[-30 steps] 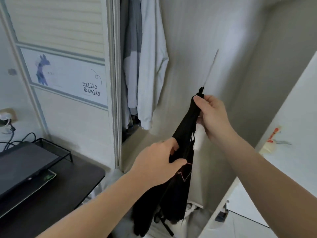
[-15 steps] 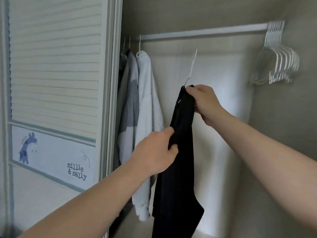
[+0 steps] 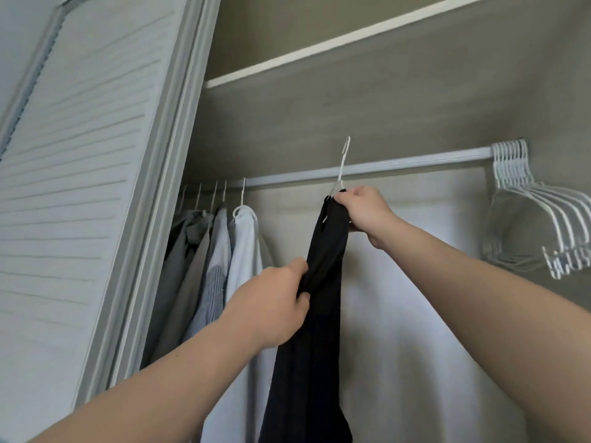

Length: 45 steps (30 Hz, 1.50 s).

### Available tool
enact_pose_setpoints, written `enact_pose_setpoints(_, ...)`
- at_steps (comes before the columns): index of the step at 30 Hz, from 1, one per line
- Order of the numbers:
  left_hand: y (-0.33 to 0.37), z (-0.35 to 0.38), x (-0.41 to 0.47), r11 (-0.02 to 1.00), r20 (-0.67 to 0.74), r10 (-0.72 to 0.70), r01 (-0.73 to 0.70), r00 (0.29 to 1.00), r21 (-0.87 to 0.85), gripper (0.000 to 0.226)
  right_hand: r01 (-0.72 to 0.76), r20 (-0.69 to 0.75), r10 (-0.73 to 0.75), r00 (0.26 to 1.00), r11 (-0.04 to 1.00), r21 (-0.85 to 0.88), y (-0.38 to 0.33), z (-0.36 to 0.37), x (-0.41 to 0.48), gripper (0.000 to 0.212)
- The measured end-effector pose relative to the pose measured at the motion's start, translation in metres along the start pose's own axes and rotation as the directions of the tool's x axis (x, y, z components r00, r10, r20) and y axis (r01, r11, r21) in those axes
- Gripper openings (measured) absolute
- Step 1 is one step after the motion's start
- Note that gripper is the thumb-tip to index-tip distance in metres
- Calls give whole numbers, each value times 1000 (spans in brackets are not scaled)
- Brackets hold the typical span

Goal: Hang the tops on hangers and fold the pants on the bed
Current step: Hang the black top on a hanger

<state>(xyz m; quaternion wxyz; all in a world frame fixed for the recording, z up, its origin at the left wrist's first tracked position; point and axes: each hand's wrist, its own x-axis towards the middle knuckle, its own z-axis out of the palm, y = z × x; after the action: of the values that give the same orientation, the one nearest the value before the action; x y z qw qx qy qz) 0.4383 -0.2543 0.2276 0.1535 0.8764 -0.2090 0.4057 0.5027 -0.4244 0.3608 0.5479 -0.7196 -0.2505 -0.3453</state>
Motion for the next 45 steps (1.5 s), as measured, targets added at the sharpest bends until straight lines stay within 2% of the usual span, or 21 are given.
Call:
enact_pose_setpoints(5,-1,18,28,996,0,-10,10,1000,87,11,-17,-23,17,1000,1000,2,17,-4,40,15)
enact_pose_setpoints(10,-9,30,42,993,10,-21,20,1000,113,11,-98,-25,98,995,995,26,40,0,54,7)
enact_pose_setpoints(15,-16,38,42,994,12,-10,8,1000,111,12,-140,0,140,990,989,56,51,4,54,8)
enact_pose_setpoints(19,-17,43,36,997,29,8,-10,1000,78,14,-153,16,155,988,982,-110,40,5,42,23)
enact_pose_setpoints(23,-19,51,30,995,27,52,-54,998,88,21,-87,124,140,982,928,-363,23,11,21,41)
enact_pose_setpoints(27,-22,57,24,991,62,77,-83,995,109,30,-40,200,160,967,867,-498,16,20,8,28)
enact_pose_setpoints(32,-31,56,20,995,94,56,-63,994,79,30,-40,199,153,968,877,-480,21,32,10,27)
enact_pose_setpoints(41,-59,36,17,995,82,-12,4,997,97,29,-30,256,102,961,962,-271,23,66,16,13)
enact_pose_setpoints(45,-72,26,14,994,46,-44,39,998,102,38,-27,259,81,962,979,-203,24,88,27,14)
